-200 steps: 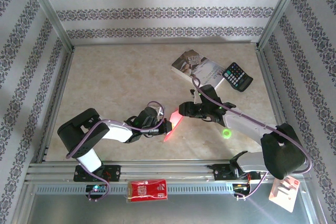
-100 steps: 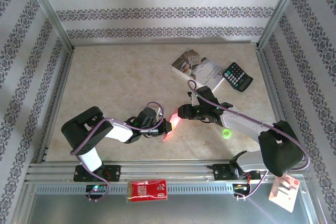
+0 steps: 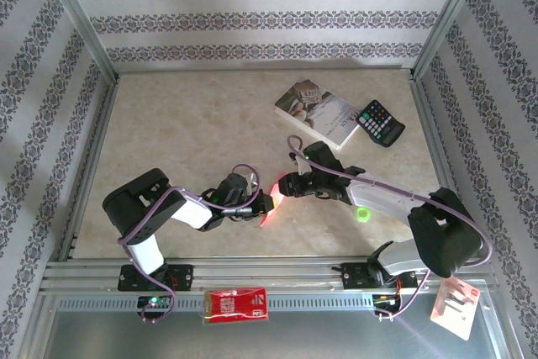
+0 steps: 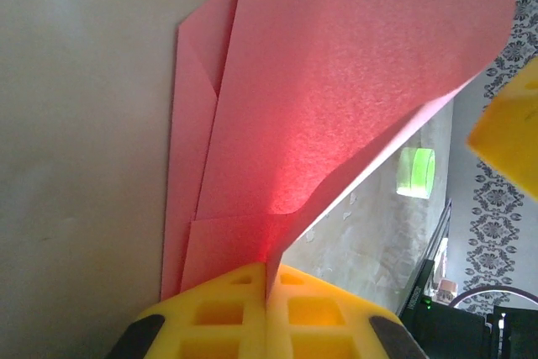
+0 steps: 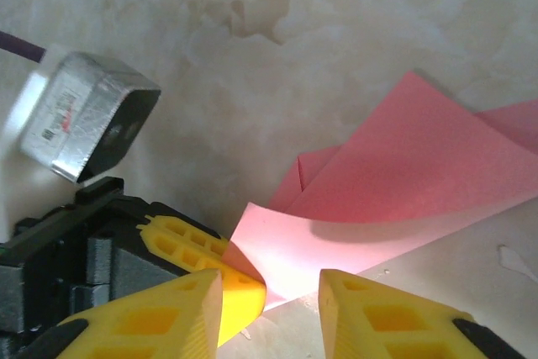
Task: Fold a paper plane with a square sheet of paper (pick it up from the middle)
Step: Fold the wing for the fifth time at the center of the table.
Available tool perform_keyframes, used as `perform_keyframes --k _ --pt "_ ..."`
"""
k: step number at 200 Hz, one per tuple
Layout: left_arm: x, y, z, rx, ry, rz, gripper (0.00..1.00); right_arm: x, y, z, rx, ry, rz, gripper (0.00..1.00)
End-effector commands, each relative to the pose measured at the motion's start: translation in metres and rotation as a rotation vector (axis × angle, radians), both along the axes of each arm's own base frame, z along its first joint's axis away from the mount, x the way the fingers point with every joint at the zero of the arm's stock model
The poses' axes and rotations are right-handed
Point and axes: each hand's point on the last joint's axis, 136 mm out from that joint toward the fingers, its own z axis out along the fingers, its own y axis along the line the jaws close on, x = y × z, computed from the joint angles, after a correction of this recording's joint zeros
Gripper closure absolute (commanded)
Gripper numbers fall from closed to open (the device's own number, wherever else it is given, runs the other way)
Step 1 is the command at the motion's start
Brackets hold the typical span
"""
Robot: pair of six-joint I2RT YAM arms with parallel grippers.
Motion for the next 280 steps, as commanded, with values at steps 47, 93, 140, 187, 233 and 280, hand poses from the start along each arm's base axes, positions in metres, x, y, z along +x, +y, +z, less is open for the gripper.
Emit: perform_keyframes --k 47,93,140,187,233,280 --pt "0.002 0.007 -0.005 -0.021 0.027 0.04 1.0 -0.004 0.014 -0.004 0.01 -0.024 0.075 0.71" --pt "0.001 0.008 -0.01 -0.03 0.053 0.055 1.0 -0.009 0.018 -0.011 0.017 -0.005 0.103 0.75" --pt "-0.001 0.011 -0.014 -0.022 0.067 0.065 1.0 -0.001 0.017 -0.024 -0.012 0.01 0.08 0.78" --pt "0.0 0.014 -0.015 -0.014 0.073 0.079 1.0 0.011 0.01 -0.035 -0.041 0.022 0.034 0.8" --pt "-0.001 0.017 -0.018 0.005 0.087 0.089 1.0 0.02 0.008 -0.041 -0.049 0.022 0.014 0.81" --pt "-0.001 0.018 -0.021 0.008 0.099 0.096 1.0 0.028 0.007 -0.043 -0.049 0.015 0.004 0.81"
